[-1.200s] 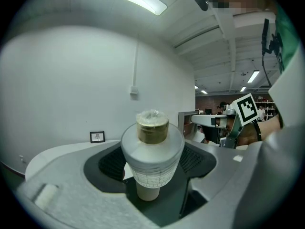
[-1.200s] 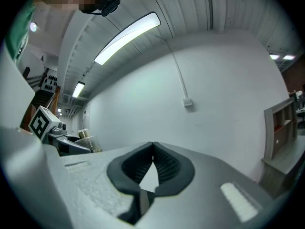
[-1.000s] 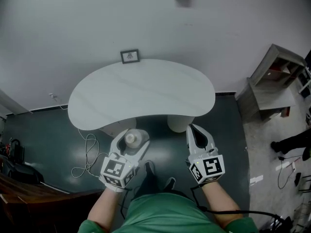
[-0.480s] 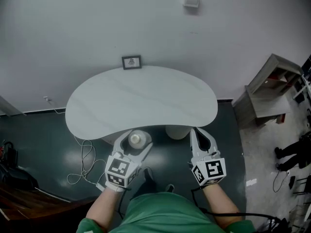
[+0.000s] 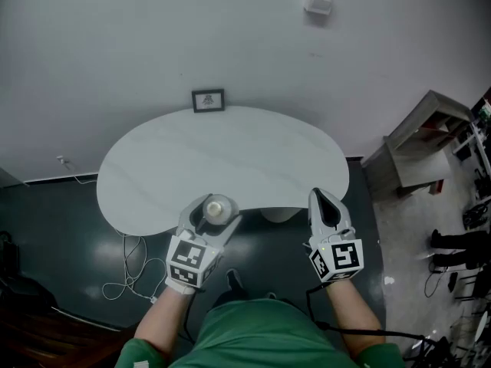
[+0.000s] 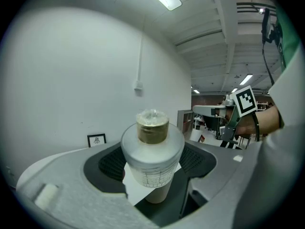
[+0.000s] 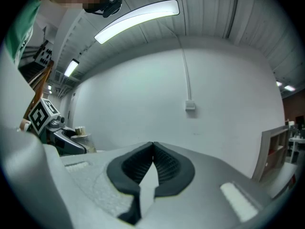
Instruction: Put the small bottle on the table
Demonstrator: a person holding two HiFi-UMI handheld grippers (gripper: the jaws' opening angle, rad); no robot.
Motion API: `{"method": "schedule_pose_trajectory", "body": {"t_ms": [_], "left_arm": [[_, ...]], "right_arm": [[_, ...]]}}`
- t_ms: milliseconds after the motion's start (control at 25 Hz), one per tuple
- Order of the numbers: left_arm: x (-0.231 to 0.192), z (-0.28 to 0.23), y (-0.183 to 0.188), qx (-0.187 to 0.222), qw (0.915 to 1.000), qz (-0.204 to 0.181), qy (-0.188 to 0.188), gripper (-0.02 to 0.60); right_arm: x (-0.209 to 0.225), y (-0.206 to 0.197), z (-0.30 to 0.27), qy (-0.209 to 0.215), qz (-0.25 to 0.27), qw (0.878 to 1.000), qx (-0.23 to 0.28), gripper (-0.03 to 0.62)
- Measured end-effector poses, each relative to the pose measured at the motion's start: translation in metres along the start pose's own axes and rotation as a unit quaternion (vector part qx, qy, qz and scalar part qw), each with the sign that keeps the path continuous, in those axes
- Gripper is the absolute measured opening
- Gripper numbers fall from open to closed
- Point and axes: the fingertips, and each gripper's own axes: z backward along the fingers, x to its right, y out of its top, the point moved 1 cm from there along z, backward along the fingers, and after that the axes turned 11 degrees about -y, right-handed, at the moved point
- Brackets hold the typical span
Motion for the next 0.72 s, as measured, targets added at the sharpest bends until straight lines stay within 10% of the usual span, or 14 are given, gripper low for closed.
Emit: {"method": "schedule_pose_trajectory", "body": {"t_ms": [720], "left_arm": [[-0.060,-0.040,0.009,-0.009,0.9999,-0.001,-0.012,0.342]], "right_arm": [[-0.003,0.019,-0.093,-0.004,-0.008,1.000,0.016,-0.005]]}}
